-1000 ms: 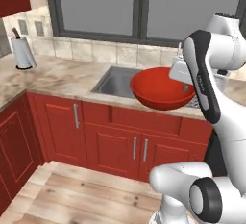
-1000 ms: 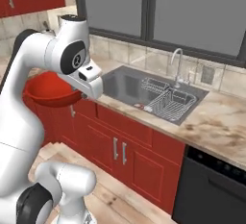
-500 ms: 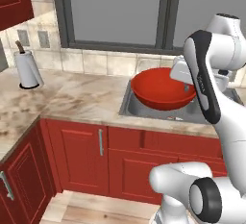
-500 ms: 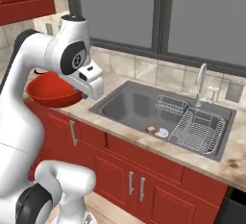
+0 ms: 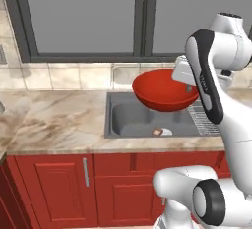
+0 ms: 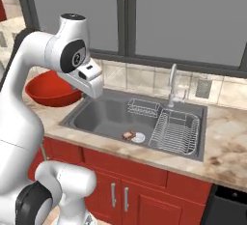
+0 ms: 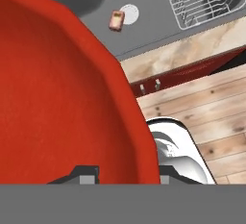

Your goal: Pick the bowl and tupperware and place them in the sink. Then turn on the water.

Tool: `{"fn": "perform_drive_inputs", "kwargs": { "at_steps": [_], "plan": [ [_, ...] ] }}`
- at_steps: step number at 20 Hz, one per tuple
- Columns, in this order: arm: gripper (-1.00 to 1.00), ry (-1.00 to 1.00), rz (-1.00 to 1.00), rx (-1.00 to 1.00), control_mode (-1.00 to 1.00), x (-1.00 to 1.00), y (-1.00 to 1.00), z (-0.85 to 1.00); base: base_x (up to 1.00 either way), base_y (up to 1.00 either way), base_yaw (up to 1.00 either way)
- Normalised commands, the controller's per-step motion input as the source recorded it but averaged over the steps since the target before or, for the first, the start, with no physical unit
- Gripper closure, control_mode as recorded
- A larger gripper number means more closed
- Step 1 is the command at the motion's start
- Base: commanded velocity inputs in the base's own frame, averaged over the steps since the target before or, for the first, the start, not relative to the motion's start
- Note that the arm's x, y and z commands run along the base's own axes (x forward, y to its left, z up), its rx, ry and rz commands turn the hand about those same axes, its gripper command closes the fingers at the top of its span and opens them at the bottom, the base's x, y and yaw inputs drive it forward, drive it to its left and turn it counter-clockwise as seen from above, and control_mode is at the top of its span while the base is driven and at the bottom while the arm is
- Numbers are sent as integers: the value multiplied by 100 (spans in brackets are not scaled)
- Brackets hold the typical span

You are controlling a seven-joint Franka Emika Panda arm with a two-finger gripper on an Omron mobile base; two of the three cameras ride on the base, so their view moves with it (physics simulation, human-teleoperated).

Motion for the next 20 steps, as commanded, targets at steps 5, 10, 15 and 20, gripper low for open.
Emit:
{"fn": "perform_drive_inputs", "kwargs": {
  "at_steps": [5, 10, 15, 20],
  "plan": [
    [100, 0, 0, 0, 100, 0, 0, 0, 22, 0, -35],
    [100, 0, 0, 0, 100, 0, 0, 0, 4, 19, -22],
    [100, 0, 0, 0, 100, 0, 0, 0, 18, 45, -15],
    [100, 0, 0, 0, 100, 0, 0, 0, 29, 48, -10]
  ]
}}
